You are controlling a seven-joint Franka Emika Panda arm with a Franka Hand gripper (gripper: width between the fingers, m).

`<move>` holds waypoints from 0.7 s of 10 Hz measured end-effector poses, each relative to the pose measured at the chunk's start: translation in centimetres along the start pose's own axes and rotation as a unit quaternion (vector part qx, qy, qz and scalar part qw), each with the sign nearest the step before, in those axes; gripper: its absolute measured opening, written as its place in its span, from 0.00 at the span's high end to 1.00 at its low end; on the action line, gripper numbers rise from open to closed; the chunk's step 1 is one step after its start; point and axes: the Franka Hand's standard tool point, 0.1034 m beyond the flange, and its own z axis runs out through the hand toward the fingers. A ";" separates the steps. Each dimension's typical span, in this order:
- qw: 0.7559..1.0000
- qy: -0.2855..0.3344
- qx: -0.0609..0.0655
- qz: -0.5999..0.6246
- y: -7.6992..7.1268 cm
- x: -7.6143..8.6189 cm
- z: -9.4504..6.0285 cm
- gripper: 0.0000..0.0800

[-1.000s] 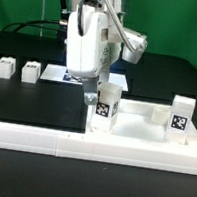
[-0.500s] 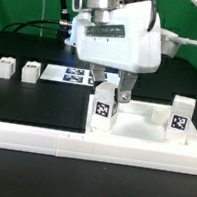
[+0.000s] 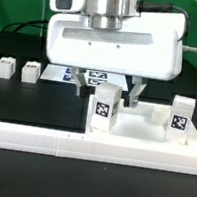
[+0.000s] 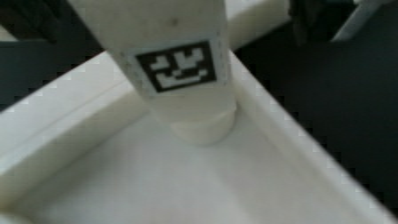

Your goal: Assemble square table

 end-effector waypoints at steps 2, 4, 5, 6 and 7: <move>1.000 -0.001 -0.001 0.000 0.1 -0.1 0.1 0.19; 0.996 -0.085 -0.003 0.033 -0.4 -1.7 0.1 0.19; 0.995 -0.099 -0.006 0.033 -0.9 -1.1 0.0 0.19; 0.996 -0.085 -0.006 0.034 -0.7 -0.7 0.2 0.22; 0.996 -0.087 -0.007 0.035 -0.6 -0.8 0.2 0.39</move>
Offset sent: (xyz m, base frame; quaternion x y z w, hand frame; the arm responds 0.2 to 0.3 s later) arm -0.0044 0.0245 0.0033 0.0186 -0.2333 0.0872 0.9683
